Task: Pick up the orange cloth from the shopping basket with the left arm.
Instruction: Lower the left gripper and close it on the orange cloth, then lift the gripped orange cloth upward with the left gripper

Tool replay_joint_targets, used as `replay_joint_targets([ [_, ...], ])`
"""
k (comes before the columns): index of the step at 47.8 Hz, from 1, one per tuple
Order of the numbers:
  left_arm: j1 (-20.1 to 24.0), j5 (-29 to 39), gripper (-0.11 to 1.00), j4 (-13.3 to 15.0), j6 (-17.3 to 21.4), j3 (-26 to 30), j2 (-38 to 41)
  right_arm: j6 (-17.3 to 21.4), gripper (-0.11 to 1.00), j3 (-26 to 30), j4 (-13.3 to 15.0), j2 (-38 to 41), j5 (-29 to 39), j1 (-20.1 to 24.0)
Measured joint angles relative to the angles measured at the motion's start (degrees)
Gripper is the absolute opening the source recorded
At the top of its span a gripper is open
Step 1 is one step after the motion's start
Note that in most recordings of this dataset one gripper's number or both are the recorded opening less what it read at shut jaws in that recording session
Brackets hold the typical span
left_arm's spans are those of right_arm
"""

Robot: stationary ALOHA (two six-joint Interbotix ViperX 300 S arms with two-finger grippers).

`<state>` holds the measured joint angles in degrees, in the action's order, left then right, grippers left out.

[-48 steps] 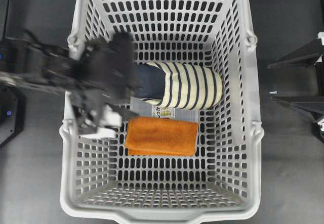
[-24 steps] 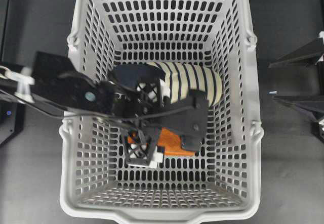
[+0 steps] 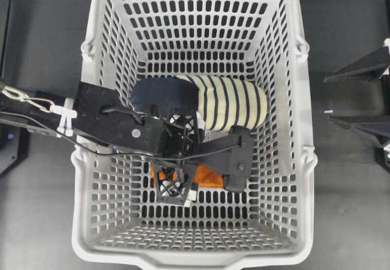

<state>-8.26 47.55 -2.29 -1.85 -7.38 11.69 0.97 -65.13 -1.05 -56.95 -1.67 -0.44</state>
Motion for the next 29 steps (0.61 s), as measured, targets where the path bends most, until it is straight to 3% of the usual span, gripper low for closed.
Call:
replay_joint_targets([
  [6,0.0,-0.1,0.74,0.0,0.1,-0.5,0.0,0.0,0.75,-0.3,-0.1,-0.1,0.0,0.0],
  [18,0.0,1.2,0.15,0.0,1.1,-0.4,-0.6,0.0,0.75,-0.4,0.0,-0.1,0.0,0.0],
  [29,1.0,7.7,0.14,-0.1,1.3,5.5,-3.9,0.0,0.75,-0.6,0.0,-0.6,0.0,-0.1],
])
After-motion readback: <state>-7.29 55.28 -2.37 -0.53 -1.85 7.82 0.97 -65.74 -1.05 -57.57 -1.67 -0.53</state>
